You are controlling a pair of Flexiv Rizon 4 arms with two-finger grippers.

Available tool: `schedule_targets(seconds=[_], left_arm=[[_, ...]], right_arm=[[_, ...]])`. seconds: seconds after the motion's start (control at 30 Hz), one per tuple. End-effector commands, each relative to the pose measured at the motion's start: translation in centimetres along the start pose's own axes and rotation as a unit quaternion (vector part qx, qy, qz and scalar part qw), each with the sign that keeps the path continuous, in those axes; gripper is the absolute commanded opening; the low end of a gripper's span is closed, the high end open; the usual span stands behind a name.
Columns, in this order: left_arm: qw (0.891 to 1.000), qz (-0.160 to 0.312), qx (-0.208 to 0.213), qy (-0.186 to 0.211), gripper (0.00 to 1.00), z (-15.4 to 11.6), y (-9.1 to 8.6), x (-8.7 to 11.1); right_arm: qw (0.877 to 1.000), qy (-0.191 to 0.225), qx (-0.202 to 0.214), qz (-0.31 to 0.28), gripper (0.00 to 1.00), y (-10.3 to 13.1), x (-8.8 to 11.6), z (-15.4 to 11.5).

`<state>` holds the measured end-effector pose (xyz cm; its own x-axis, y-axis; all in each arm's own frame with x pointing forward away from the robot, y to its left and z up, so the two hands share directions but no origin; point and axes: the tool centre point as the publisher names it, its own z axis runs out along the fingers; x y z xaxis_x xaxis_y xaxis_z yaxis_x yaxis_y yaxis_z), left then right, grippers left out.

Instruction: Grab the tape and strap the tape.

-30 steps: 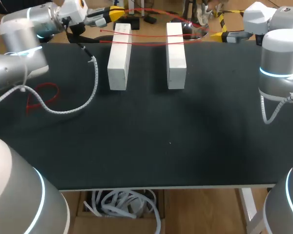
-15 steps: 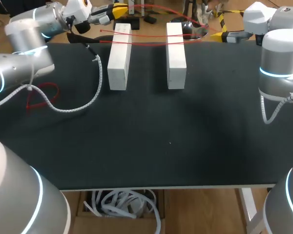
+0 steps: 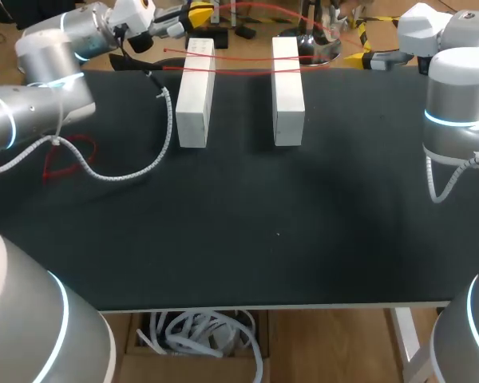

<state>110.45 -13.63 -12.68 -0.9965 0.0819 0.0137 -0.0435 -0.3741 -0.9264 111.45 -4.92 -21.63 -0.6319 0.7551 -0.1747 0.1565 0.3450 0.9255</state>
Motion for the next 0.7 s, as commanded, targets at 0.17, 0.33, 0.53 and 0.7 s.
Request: schedule_targets(seconds=[0.17, 0.33, 0.53, 0.7], left_arm=[[1.000, 0.002, 0.004, 0.007, 0.00, 0.36, 0.16, -0.48], [1.000, 0.001, 0.008, 0.010, 0.00, 0.75, 0.34, -0.40], [1.000, 0.000, 0.007, 0.020, 0.00, 0.92, 0.42, -0.26], [1.000, 0.001, 0.003, 0.020, 0.00, 0.98, 0.30, -0.09]], right_arm=[[1.000, 0.000, 0.000, 0.000, 1.00, 0.01, -0.01, -0.03], [1.000, 0.000, 0.000, 0.000, 1.00, 0.01, -0.01, -0.03], [1.000, 0.000, 0.000, 0.000, 1.00, 0.01, -0.01, -0.03], [1.000, 0.000, 0.000, 0.000, 1.00, 0.01, -0.01, -0.03]])
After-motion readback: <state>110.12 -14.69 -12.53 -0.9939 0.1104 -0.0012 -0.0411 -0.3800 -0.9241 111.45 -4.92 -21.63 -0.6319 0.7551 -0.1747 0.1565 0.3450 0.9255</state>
